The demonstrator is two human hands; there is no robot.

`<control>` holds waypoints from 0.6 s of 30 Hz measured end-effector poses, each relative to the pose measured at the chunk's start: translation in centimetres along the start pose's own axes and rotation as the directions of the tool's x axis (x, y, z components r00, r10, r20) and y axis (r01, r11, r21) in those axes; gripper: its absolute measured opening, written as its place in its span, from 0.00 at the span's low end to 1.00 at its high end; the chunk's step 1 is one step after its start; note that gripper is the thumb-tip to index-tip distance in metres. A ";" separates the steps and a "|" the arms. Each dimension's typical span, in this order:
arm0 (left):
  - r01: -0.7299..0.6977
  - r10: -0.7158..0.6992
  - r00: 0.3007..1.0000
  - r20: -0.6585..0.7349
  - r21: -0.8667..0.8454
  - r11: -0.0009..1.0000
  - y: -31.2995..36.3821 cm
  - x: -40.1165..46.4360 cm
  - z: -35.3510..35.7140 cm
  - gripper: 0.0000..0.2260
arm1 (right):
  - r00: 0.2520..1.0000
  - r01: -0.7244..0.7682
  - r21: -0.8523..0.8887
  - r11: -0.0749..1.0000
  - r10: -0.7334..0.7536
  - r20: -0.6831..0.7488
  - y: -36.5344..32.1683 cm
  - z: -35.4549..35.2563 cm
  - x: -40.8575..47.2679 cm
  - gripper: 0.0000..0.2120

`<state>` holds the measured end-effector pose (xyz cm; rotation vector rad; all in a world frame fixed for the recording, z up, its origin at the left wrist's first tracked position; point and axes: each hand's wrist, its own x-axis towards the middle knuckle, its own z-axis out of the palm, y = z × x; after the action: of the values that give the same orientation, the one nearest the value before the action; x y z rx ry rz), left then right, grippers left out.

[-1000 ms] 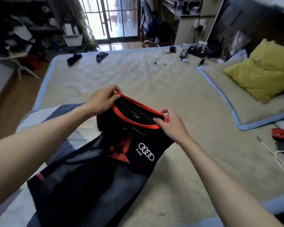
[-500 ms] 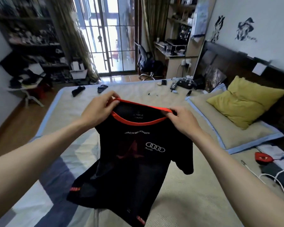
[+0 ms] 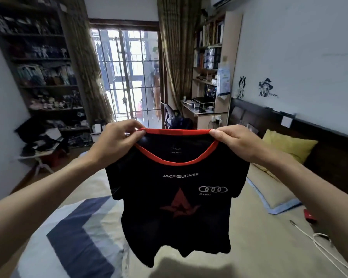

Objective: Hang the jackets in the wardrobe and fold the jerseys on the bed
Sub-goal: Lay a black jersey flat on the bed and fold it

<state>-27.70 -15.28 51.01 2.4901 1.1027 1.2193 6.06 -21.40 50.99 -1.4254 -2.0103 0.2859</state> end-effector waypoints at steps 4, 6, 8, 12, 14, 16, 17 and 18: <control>-0.080 0.080 0.997 0.007 -0.019 0.997 3.2 -4.9 -2.0 0.03 | 0.996 0.069 -0.094 0.993 -0.073 -0.041 -4.2 -0.6 -6.0 0.24; -0.104 0.104 0.995 0.001 -0.024 0.994 4.4 -7.1 -2.7 0.04 | 0.991 0.101 -0.143 0.985 -0.112 -0.072 -5.6 -0.7 -8.7 0.23; -0.128 0.129 0.992 0.009 -0.048 0.991 5.6 -8.7 -3.6 0.06 | 0.983 0.140 -0.165 0.976 -0.157 -0.097 -6.8 -1.0 -10.9 0.21; -0.122 0.135 0.988 0.074 -0.165 0.979 7.6 -10.0 -4.4 0.05 | 0.976 0.174 -0.187 0.967 -0.195 -0.099 -7.4 -1.9 -13.5 0.19; -0.083 0.112 0.985 0.134 -0.204 0.975 7.3 -9.8 -3.5 0.04 | 0.982 0.166 -0.174 0.971 -0.178 -0.056 -5.9 -1.6 -13.5 0.20; 0.001 0.050 0.978 0.204 -0.246 0.969 6.0 -8.9 -1.9 0.07 | 0.990 0.138 -0.145 0.980 -0.141 -0.007 -3.6 -0.7 -12.5 0.21; 0.050 0.013 0.970 0.244 -0.250 0.967 5.1 -8.4 -0.9 0.08 | 0.993 0.115 -0.122 0.986 -0.113 0.019 -2.1 0.1 -11.7 0.22; 0.098 -0.028 0.959 0.282 -0.238 0.966 3.7 -7.7 0.4 0.10 | 0.996 0.084 -0.097 0.992 -0.080 0.046 -0.5 0.9 -10.7 0.22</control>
<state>-28.39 -23.12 47.56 2.3235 0.8892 0.8933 7.20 -31.12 46.51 -1.4024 -2.1378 0.1844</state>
